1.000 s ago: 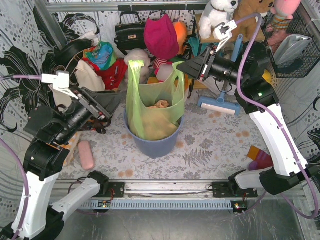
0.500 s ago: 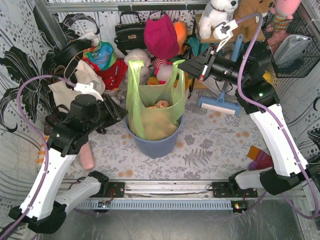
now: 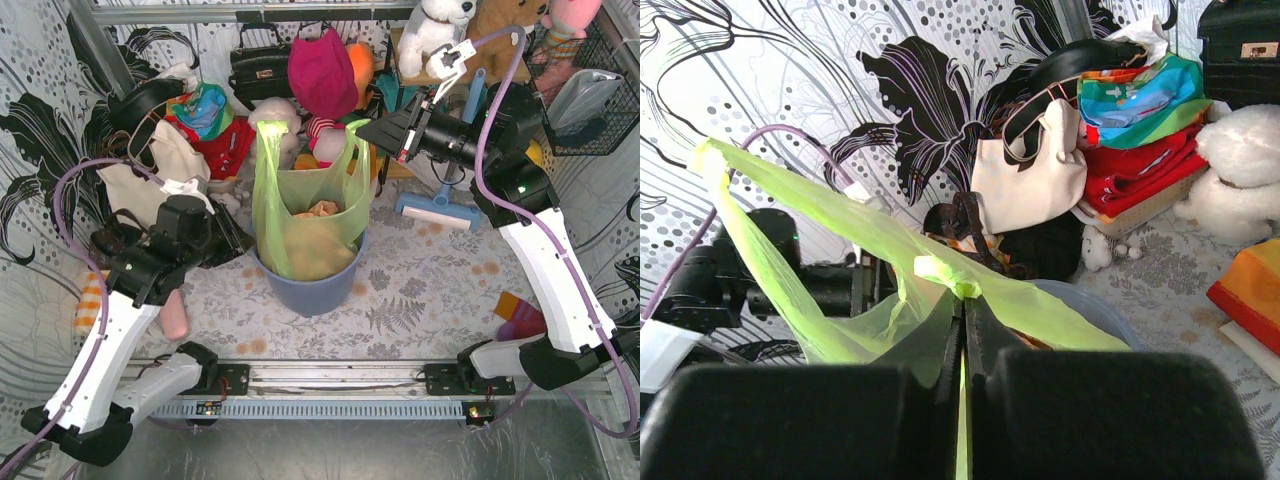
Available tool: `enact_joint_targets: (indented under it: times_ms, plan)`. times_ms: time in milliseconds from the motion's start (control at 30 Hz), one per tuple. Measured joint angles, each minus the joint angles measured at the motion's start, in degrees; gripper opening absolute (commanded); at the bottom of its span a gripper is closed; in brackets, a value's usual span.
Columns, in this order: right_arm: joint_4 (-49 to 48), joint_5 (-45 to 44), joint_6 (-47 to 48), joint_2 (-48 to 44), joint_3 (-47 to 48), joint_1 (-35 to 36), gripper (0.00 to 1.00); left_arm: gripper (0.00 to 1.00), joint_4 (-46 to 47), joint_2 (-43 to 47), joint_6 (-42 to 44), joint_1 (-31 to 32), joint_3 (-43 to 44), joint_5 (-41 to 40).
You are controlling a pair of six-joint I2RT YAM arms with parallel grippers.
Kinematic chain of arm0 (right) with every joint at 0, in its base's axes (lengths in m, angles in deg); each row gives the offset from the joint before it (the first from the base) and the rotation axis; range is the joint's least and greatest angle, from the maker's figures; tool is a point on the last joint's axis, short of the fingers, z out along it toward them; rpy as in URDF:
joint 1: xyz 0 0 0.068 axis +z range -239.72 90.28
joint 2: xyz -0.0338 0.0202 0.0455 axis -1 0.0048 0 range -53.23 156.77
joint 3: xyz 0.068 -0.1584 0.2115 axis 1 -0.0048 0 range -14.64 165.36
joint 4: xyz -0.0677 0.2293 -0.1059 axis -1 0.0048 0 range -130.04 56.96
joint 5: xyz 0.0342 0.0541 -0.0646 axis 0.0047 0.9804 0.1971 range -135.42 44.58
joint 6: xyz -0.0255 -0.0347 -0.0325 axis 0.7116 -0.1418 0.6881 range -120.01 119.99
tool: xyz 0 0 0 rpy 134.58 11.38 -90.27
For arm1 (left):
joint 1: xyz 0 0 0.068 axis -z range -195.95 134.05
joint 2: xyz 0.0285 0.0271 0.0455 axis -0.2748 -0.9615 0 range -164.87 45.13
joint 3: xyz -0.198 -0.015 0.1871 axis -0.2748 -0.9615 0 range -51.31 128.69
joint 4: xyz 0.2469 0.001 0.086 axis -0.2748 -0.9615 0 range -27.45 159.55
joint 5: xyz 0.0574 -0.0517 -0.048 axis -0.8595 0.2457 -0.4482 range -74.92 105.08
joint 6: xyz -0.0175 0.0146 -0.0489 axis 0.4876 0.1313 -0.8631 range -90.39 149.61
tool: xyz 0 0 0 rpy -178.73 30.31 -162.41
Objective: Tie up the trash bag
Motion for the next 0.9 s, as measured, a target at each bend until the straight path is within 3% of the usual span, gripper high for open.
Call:
enact_joint_targets:
  times_ms: [100,200,267,500,900]
  plan:
    - [0.0,0.0,0.0,0.0,0.0,0.0,0.00,0.32,0.9,-0.7,-0.2,0.0,-2.7,1.7]
    - [0.0,0.0,0.0,0.0,0.0,0.0,0.00,0.07,2.2,-1.9,0.0,0.0,-3.9,2.9]
    - [0.0,0.0,0.0,0.0,0.0,0.0,0.00,0.01,2.8,-2.4,0.1,0.0,-3.8,3.1]
    - [1.8,-1.4,0.0,-1.4,-0.2,0.0,0.00,0.00,2.9,-9.1,5.4,-0.2,0.4,8.3]
    - [4.2,-5.9,0.0,-13.2,-6.7,0.0,0.00,0.00,1.6,-25.6,18.4,0.1,13.9,14.1]
